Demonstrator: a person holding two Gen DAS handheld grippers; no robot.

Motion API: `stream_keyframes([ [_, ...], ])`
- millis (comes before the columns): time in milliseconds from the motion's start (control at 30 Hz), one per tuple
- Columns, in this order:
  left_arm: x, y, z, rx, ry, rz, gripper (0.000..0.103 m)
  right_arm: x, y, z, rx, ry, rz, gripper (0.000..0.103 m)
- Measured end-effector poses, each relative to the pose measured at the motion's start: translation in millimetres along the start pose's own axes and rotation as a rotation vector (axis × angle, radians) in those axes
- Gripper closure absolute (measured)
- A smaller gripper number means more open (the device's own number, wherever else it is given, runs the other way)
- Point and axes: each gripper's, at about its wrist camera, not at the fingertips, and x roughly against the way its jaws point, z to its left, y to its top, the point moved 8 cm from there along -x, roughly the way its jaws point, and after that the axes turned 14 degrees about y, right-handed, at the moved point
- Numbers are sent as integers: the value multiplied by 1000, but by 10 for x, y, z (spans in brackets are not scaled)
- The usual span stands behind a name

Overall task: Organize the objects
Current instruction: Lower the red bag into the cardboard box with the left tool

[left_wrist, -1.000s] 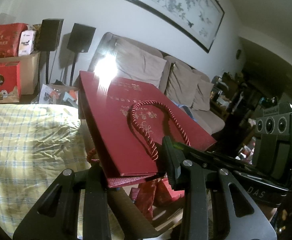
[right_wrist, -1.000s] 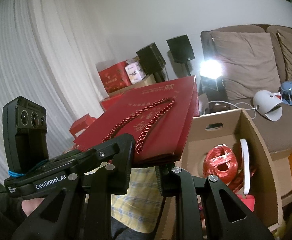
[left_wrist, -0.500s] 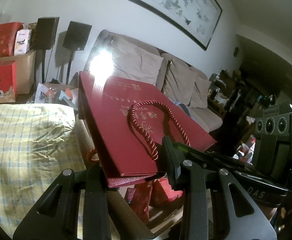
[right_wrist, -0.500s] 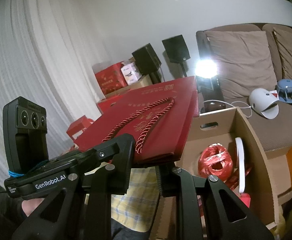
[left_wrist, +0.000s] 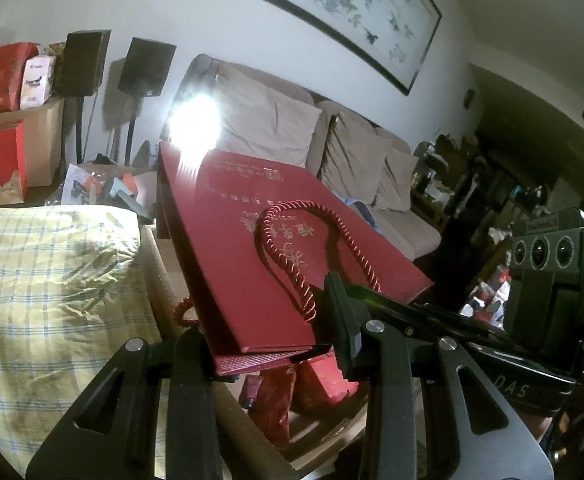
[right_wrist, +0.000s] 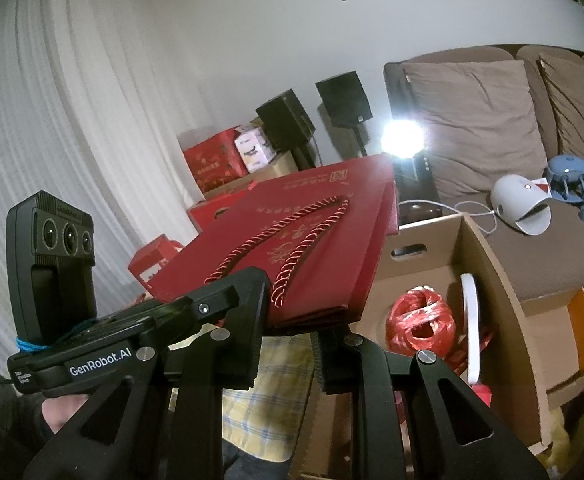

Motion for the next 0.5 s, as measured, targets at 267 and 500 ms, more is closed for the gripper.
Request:
stream_keyframes([
  [267, -55, -7, -42, 5, -9, 11, 71, 37, -7, -17, -6, -12, 0, 83],
  [500, -111, -37, -45, 10, -15, 29, 71, 44, -24, -45, -18, -17, 10, 83],
])
